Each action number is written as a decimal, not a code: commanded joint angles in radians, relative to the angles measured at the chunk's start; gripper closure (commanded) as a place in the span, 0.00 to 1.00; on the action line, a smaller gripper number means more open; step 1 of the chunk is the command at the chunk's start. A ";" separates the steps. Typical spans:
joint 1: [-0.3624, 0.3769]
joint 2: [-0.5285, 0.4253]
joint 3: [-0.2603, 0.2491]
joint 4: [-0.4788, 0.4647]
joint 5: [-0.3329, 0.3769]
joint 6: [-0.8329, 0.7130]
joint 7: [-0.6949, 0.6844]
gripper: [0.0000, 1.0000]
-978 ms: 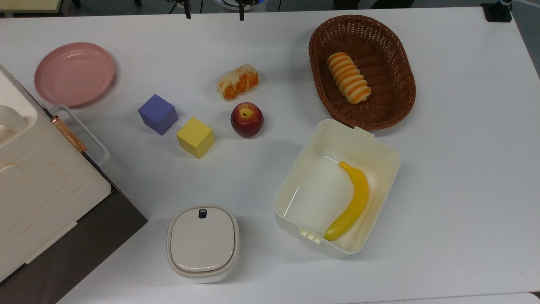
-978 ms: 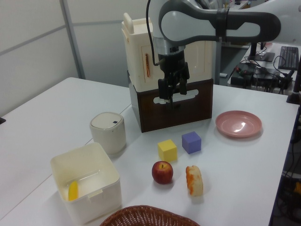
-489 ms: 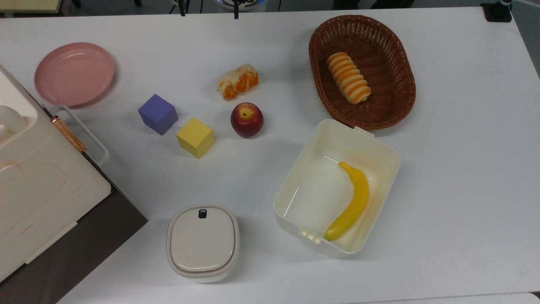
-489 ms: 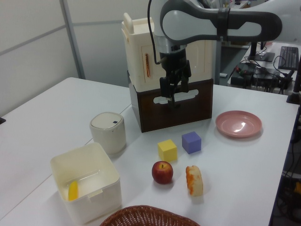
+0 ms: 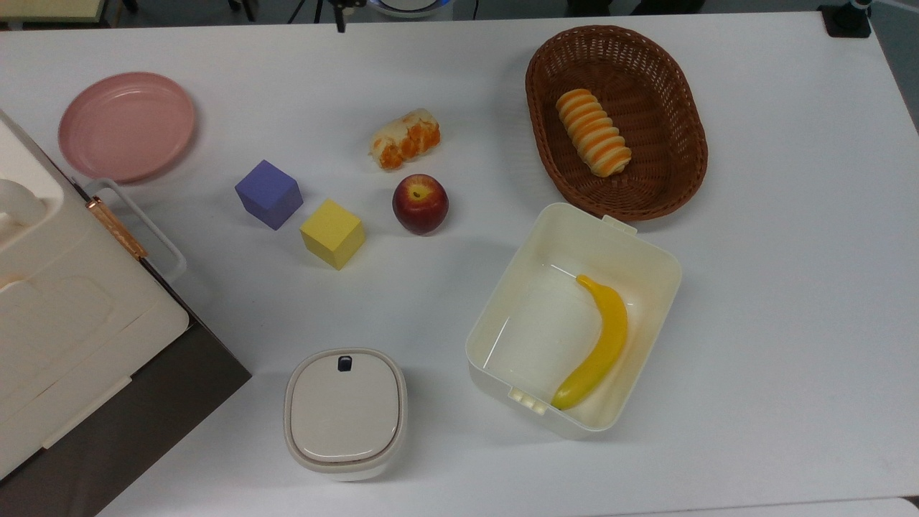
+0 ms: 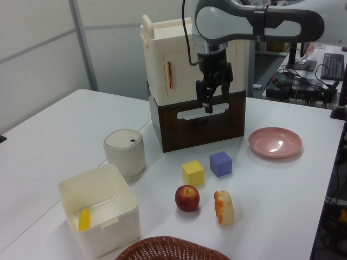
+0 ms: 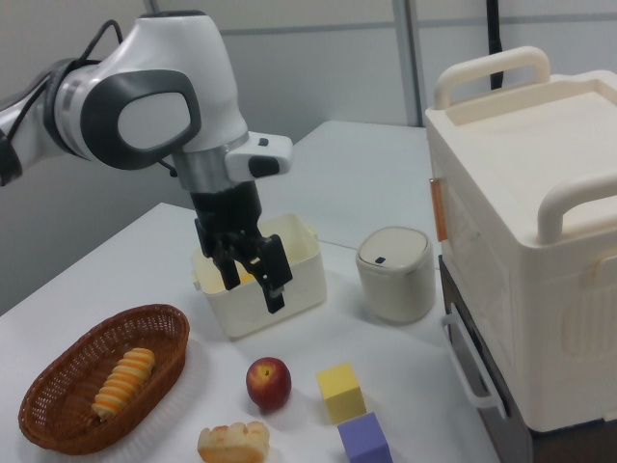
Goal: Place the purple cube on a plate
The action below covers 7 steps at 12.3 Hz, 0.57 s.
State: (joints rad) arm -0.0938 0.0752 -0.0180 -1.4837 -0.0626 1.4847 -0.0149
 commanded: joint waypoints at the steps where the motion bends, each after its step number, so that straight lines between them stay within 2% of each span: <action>1: -0.046 -0.006 -0.005 -0.047 -0.017 0.032 -0.017 0.00; 5: -0.070 -0.002 -0.010 -0.153 -0.016 0.121 0.001 0.00; 7: -0.073 0.041 -0.010 -0.168 -0.017 0.140 0.019 0.00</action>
State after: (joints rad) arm -0.1685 0.1007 -0.0237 -1.6064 -0.0658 1.5834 -0.0140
